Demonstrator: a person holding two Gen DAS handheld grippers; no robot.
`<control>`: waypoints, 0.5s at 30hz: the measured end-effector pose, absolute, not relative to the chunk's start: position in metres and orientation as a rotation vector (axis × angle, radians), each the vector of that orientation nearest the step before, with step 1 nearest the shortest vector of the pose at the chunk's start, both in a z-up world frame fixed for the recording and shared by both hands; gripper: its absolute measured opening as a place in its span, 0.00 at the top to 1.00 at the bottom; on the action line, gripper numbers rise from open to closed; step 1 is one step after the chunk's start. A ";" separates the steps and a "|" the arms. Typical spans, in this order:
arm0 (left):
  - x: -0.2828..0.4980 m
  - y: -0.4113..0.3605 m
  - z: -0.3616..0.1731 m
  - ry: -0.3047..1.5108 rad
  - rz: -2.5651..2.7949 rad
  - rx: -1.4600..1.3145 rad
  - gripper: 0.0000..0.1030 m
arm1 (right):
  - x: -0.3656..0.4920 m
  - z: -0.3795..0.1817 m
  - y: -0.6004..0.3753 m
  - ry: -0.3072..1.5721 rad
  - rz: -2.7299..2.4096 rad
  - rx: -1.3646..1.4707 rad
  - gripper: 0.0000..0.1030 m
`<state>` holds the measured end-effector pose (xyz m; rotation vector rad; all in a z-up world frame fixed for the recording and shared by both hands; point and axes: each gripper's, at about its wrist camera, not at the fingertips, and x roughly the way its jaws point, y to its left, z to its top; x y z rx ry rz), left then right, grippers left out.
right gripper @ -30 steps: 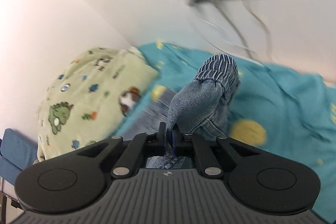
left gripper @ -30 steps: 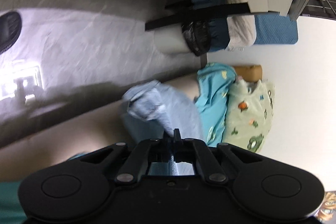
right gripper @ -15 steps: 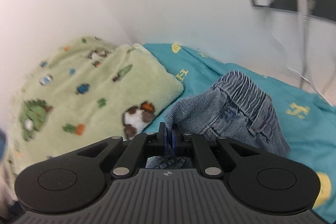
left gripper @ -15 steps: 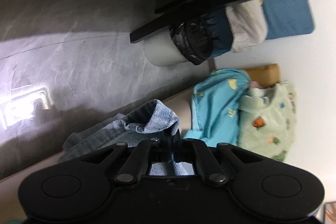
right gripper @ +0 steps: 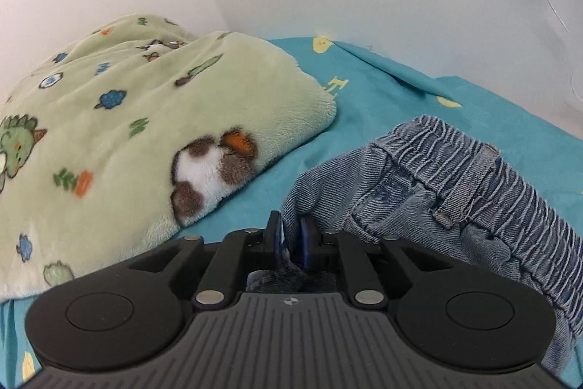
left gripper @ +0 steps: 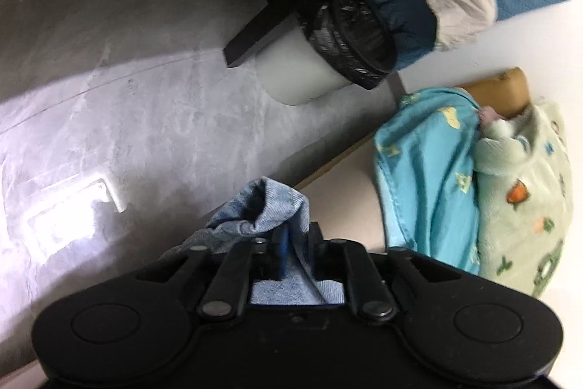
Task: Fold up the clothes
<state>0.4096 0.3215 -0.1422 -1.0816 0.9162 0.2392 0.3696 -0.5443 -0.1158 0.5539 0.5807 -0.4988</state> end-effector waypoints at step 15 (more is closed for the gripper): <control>0.273 0.336 -0.136 0.826 0.119 -1.305 0.42 | 0.272 -0.053 -0.419 0.601 -0.326 0.343 0.60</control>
